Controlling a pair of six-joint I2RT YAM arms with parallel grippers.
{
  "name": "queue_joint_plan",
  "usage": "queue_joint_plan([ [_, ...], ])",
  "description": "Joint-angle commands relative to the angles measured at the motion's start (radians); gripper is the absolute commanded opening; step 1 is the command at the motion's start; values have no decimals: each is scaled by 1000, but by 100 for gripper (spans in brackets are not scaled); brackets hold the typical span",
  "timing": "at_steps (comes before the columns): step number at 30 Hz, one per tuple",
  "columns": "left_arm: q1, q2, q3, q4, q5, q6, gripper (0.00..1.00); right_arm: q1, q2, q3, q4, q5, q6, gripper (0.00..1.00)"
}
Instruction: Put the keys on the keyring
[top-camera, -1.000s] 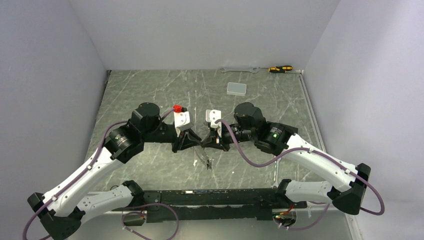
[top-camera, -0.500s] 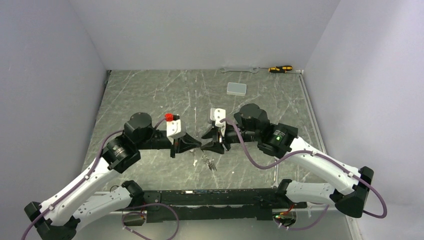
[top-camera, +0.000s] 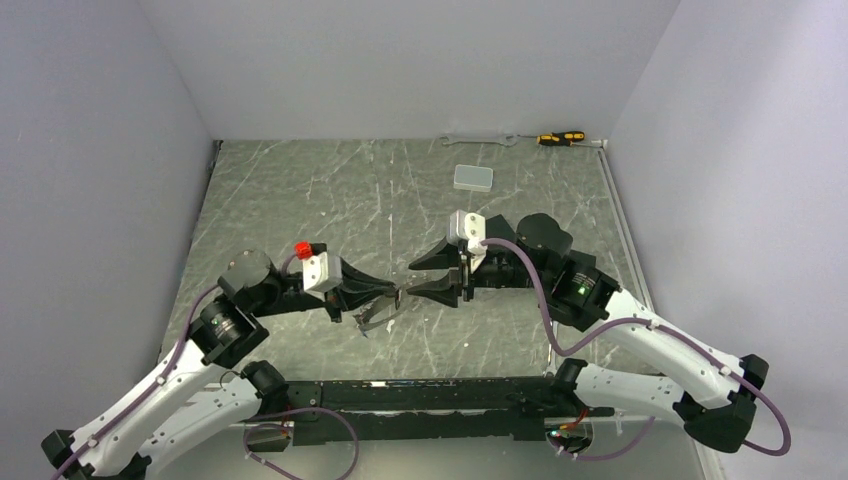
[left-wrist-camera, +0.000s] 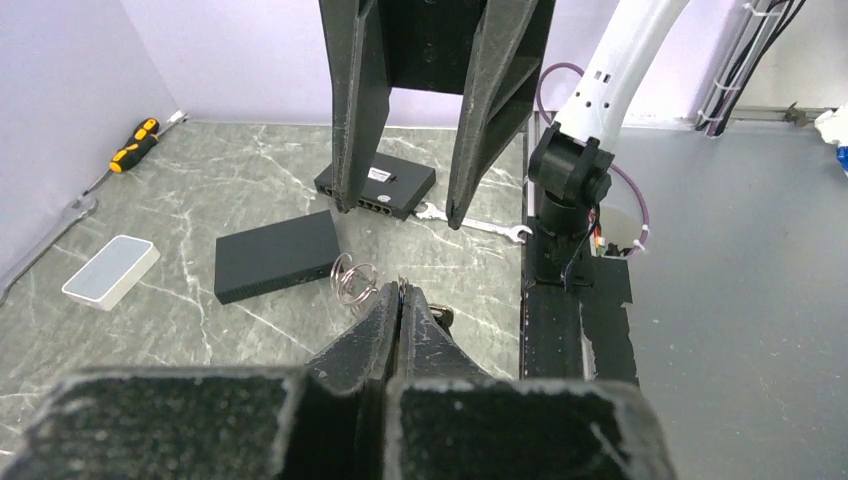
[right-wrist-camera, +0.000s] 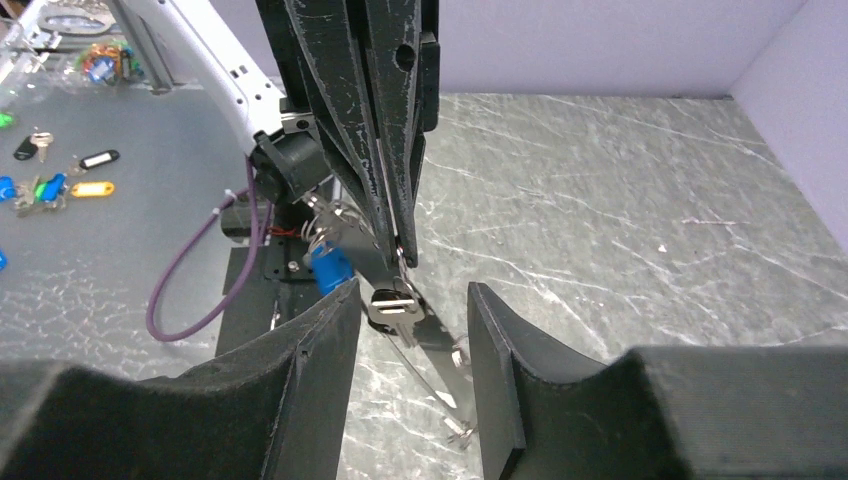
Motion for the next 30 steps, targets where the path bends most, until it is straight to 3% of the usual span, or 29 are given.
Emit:
queue_joint_plan([
  [1,-1,-49,-32,184,-34,-81,0,-8,1,-5,65,-62,47,45],
  [13,-2,-92,-68,245,-15,-135,0,-10,78,38,58,-162,49,41],
  [30,-1,-105,-86,262,-6,-149,0,-10,93,79,39,-154,22,42],
])
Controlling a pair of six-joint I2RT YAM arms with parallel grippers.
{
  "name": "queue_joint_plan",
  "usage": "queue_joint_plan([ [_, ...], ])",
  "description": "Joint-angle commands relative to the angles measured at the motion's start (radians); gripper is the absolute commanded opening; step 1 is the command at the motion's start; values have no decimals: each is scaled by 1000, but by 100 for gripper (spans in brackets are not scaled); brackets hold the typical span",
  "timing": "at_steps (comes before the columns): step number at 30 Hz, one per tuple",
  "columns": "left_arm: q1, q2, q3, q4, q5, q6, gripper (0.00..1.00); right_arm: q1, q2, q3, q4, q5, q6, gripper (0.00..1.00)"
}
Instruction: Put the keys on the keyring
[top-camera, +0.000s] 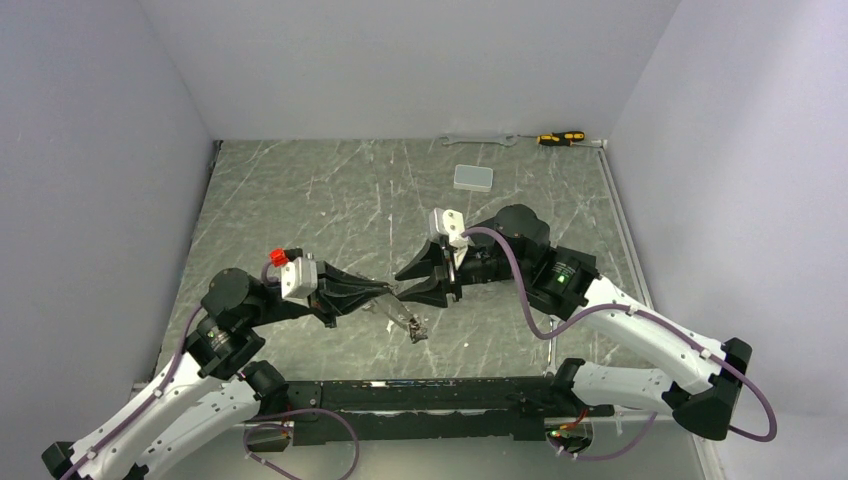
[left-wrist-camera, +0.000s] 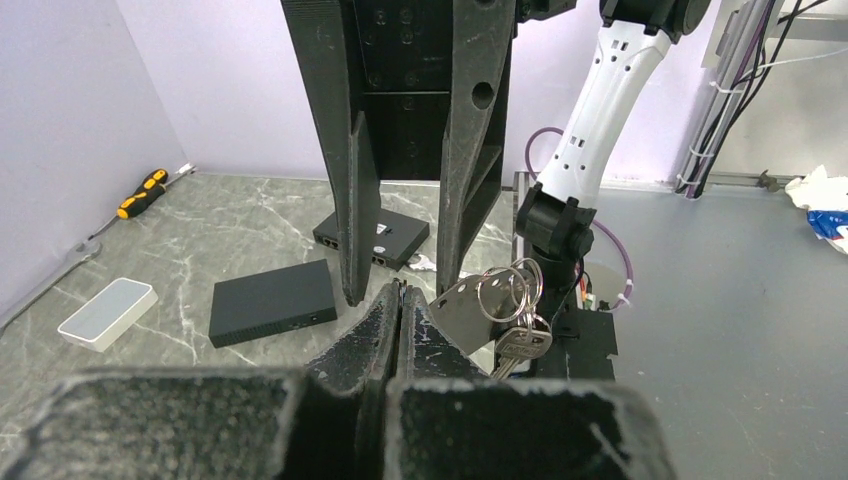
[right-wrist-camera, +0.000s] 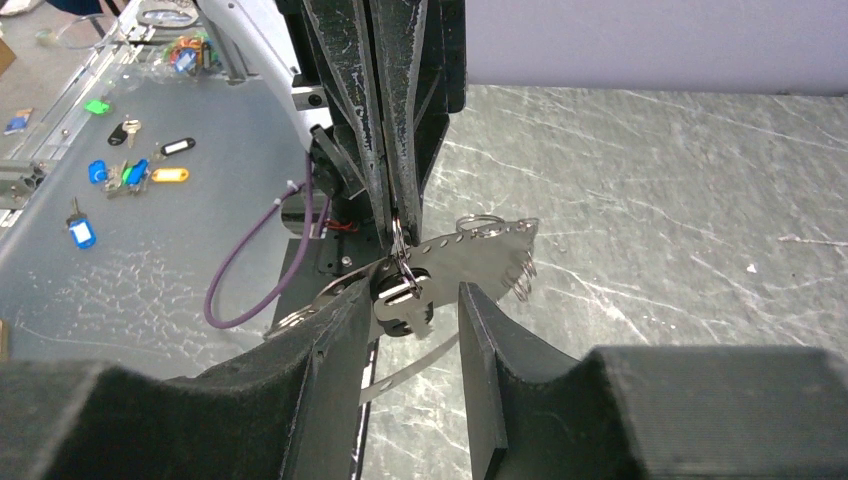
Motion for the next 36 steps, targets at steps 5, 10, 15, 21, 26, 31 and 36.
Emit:
queue_joint_plan([
  [5,-1,-13,4,88,20,-16,0,-4,0,51,19,-20,-24,41],
  [10,-1,-15,3,89,19,-18,0,-4,6,51,20,-29,-24,26],
  [15,-1,-16,3,89,18,-20,0,-4,0,49,17,-22,-26,13],
  [21,-1,-15,2,112,13,-28,0,-4,-5,48,13,-18,-26,0],
  [26,-1,1,-14,183,13,-67,0,-4,-4,48,15,-25,-22,0],
  [31,-1,14,-25,244,2,-98,0,-4,-3,42,19,-23,-16,0],
  [36,-1,22,-25,268,-5,-108,0,-4,-9,35,23,-20,-15,0],
])
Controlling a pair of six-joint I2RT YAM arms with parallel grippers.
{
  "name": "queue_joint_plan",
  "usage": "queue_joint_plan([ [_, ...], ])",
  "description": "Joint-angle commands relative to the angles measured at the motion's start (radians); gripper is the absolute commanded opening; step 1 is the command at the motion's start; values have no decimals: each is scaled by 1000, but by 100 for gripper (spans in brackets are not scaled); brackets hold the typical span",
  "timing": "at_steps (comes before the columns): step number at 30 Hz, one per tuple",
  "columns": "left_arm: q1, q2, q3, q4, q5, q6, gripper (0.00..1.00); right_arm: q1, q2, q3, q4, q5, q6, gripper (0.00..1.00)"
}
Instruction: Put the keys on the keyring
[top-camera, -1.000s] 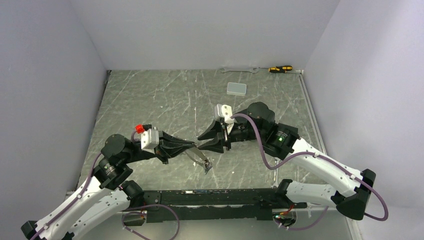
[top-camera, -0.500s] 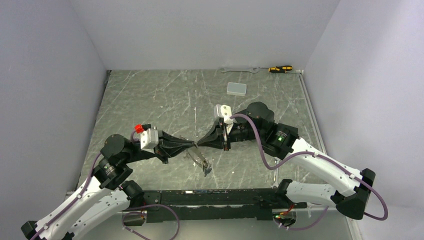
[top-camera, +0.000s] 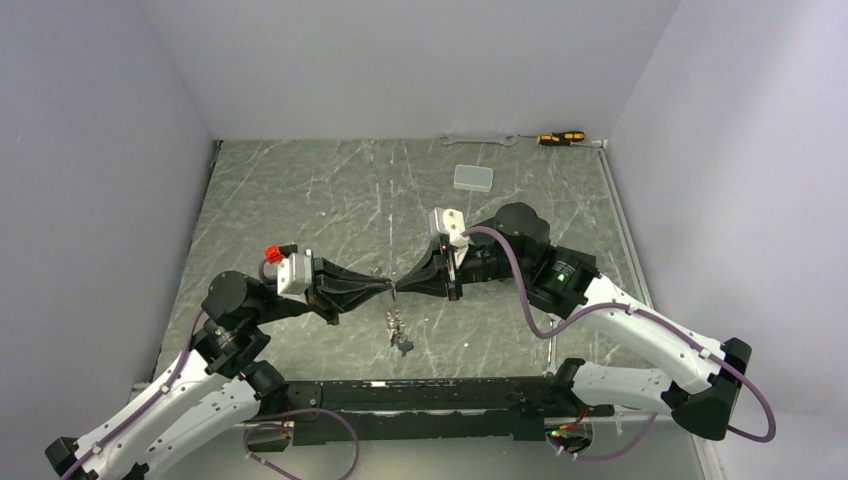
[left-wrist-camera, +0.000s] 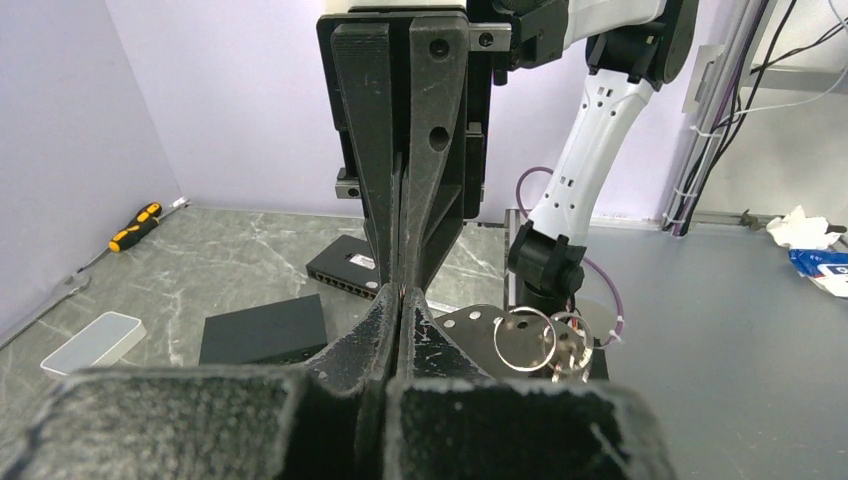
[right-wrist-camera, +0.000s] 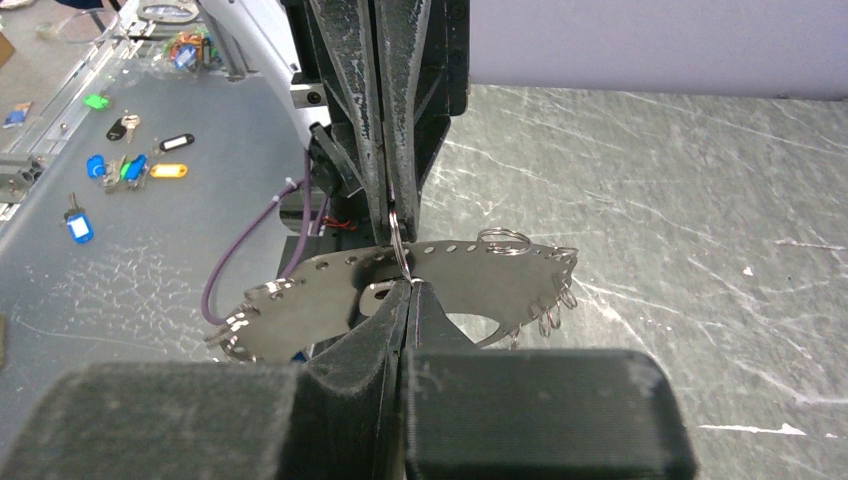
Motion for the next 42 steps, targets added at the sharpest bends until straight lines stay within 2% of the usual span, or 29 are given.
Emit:
queue_joint_plan([
  [1,-1,8,11,127,-8,-32,0,2,-16,28,27,-1,-1,0],
  [11,-1,9,19,102,3,-23,0,2,-23,31,19,25,-12,0],
  [22,-1,46,92,-95,98,90,0,2,4,96,-60,10,-24,0],
  [25,-1,54,94,-103,117,100,0,2,16,111,-86,7,-18,0],
  [42,-1,31,96,-210,95,182,0,2,56,148,-158,-16,30,0],
])
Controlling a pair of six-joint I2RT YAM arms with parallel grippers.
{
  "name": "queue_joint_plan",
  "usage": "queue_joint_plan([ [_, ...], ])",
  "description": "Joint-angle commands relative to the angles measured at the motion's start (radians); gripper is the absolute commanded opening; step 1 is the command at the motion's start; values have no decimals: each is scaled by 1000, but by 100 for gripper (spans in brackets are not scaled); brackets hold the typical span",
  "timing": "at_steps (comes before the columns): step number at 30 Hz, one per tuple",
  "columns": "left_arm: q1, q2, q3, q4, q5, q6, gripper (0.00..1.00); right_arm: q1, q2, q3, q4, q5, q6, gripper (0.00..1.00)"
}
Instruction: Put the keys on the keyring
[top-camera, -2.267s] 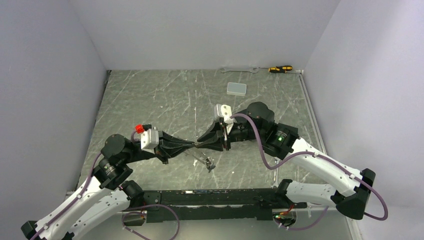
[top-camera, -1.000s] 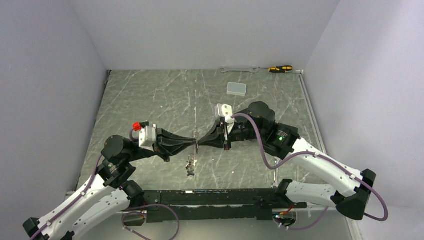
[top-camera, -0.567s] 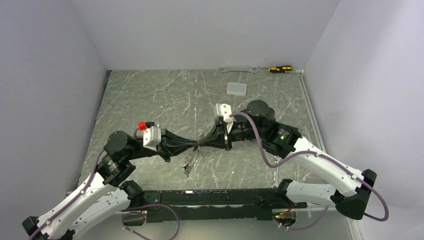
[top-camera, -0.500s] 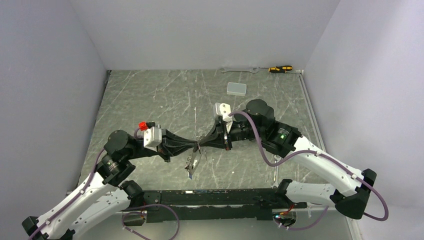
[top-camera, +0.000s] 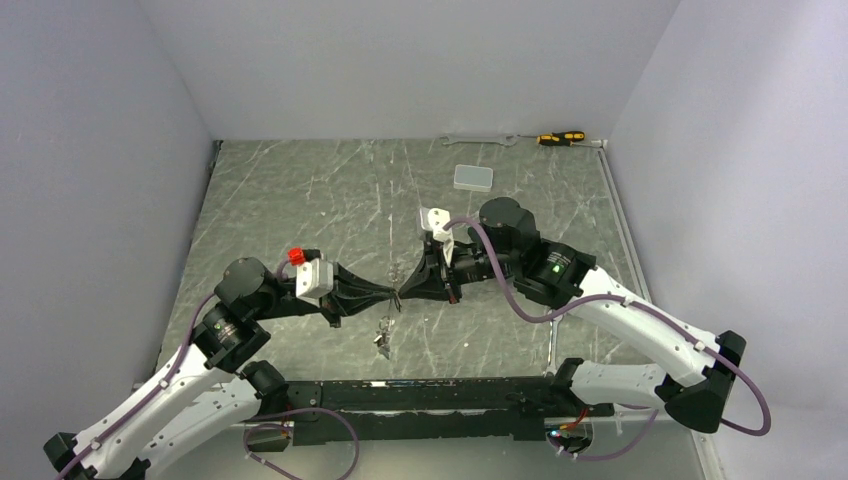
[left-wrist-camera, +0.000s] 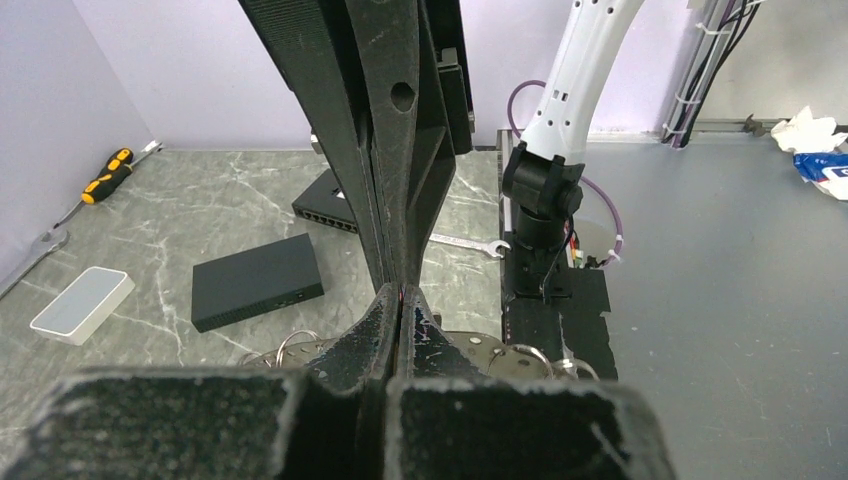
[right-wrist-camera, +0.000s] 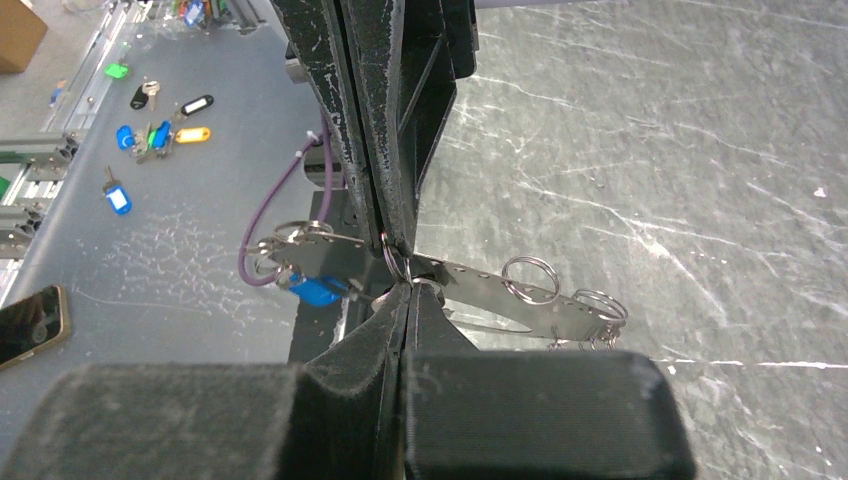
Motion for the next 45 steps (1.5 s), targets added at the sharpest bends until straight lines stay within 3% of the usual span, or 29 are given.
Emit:
queue_joint_plan([
  [1,-3,-19,33,1,15,25,0,1,5,72,44,-33,26,0],
  [13,-2,-29,39,-22,31,82,0,1,94,156,-108,-129,39,0],
  [40,-2,-37,90,-245,48,228,0,-2,182,265,-220,-163,120,0],
  [45,-3,-60,85,-263,-10,238,23,-2,181,262,-227,-170,120,0],
])
